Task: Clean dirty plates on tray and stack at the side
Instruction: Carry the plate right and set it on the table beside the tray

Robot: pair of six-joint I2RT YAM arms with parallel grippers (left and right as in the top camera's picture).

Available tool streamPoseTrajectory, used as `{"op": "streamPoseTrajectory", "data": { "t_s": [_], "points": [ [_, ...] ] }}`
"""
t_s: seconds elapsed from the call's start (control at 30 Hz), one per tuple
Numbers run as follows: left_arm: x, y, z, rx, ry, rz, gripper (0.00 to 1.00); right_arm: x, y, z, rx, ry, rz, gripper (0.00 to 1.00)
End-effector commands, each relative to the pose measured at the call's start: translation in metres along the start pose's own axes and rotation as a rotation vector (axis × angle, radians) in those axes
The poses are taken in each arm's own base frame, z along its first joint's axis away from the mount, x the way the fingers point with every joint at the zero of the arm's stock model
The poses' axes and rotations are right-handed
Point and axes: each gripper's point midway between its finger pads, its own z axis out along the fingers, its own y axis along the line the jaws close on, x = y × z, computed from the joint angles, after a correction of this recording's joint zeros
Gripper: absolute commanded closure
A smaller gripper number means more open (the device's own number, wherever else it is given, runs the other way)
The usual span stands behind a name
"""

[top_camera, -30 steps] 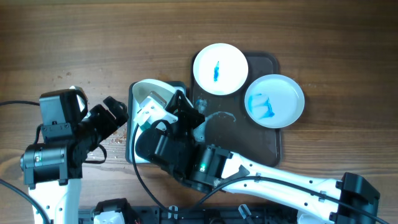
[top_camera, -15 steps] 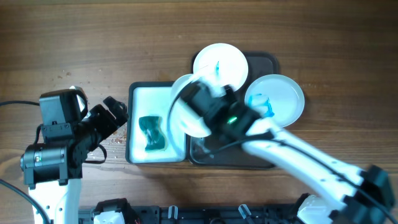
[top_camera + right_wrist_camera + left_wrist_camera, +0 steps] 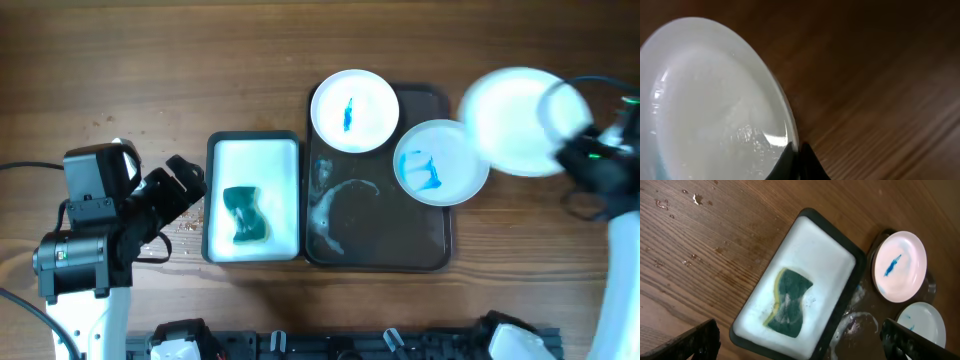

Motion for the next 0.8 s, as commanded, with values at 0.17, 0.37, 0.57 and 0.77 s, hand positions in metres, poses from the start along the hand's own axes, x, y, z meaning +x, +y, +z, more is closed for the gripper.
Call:
{"op": "streamPoseTrajectory", "data": {
  "t_s": [0.17,0.37,0.57,0.77],
  "points": [
    [-0.003,-0.003,-0.003,0.015,-0.007,0.003,0.00,-0.013,-0.105,0.111,0.209,0.194,0.265,0.96],
    [-0.003,-0.003,-0.003,0.015,-0.007,0.002,0.00,0.029,-0.100,0.157,0.272,0.367,0.099,0.96],
    [-0.003,-0.003,-0.003,0.015,-0.007,0.002,0.00,0.092,-0.075,0.178,0.308,0.462,-0.070,0.96],
    [-0.003,-0.003,-0.003,0.015,-0.007,0.003,0.00,0.084,-0.030,0.152,0.280,0.364,-0.246,0.63]
  ]
}}
